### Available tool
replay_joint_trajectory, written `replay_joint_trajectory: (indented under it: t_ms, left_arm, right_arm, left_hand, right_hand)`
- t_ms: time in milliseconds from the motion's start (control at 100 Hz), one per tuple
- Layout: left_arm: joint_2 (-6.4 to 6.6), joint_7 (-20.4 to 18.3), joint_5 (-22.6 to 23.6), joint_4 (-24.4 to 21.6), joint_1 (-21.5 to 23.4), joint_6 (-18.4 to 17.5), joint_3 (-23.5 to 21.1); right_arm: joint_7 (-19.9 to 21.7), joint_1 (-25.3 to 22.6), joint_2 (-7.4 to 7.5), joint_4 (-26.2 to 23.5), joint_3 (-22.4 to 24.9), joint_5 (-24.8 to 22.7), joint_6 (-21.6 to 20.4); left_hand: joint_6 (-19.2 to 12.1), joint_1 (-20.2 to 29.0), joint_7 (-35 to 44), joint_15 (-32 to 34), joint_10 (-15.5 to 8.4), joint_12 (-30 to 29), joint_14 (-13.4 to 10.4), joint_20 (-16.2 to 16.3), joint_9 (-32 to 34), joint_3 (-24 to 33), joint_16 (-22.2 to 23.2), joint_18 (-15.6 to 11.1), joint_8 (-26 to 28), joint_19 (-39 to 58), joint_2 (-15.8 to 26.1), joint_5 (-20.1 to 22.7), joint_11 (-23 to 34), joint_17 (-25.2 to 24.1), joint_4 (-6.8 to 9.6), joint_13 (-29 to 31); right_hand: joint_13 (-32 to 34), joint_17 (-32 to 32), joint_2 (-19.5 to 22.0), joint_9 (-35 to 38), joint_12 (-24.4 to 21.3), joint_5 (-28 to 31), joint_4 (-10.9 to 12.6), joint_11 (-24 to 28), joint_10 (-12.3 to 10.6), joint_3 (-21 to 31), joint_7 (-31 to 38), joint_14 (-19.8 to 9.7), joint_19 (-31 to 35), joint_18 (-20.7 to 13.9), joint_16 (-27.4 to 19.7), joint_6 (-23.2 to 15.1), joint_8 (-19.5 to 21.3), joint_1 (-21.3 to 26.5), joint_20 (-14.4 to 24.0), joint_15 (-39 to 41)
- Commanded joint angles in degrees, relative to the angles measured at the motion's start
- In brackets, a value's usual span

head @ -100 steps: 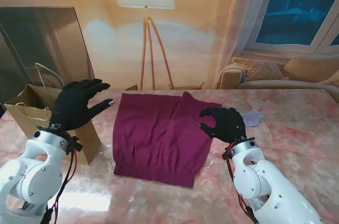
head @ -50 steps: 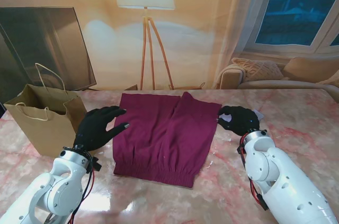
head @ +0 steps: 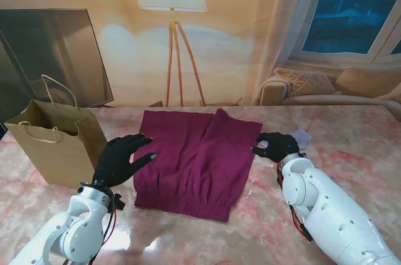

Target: Fold the socks and the shorts into the kraft paper bag

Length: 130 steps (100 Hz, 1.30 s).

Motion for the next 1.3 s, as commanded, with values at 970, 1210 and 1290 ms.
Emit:
replay_joint_trajectory:
  t_ms: [970, 1210, 1290]
  left_arm:
    - [-0.25, -0.79, -2.57, 3.37, -1.03, -1.53, 2.17]
    - [-0.27, -0.7, -2.58, 3.14, -0.74, -1.32, 1.7]
    - [-0.39, -0.31, -2.84, 3.28, -0.62, -1.17, 1.68]
  right_arm:
    - [4.45, 15.46, -3.33, 20.13, -15.44, 12.82, 6.22]
    - [6.11, 15.17, -2.89, 19.93, -16.33, 12.56, 7.16]
    - [6.37, 13.56, -2.44, 18.26, -15.05, 11.71, 7.98]
  left_hand:
    - [0.07, 2.18, -0.54, -1.47, 1.67, -0.49, -1.3, -0.77, -2.79, -1.79, -1.06, -0.65, 0.84, -2.44, 2.03, -0.35, -0.97, -1.34, 3.26, -2.87]
    - [-0.06, 2.24, -0.5, -1.42, 1.77, -0.48, -1.25, -0.69, -2.79, -1.74, -1.05, -0.6, 0.84, -2.42, 2.08, -0.37, -0.92, -1.46, 3.23, -2.9]
    - [0.1, 2.27, -0.5, -1.41, 2.05, -0.47, -1.12, -0.69, -2.81, -1.73, -1.04, -0.63, 0.84, -2.44, 2.06, -0.41, -0.91, -1.49, 3.22, -2.93]
  right_hand:
    - [-20.17, -12.5, 12.05, -14.0, -10.51, -19.04, 5.1, -16.61, -0.22, -16.34, -7.86, -6.22, -13.65, -7.08, -4.88, 4.73, -4.71, -3.33, 0.36, -4.84]
    - [-14.69, -10.82, 12.41, -12.13, 2.44, -9.98, 5.14, 7.12, 2.06, -17.53, -3.58, -0.96, -9.44, -4.45, 2.97, 4.23, 2.65, -3.54, 7.51, 1.03]
    - [-12.85, -10.66, 12.35, -9.45, 6.5, -7.25, 5.13, 14.18, 2.53, -17.59, -1.01, 0.36, -6.15, -3.34, 6.9, 3.24, 6.62, -3.55, 11.25, 4.4]
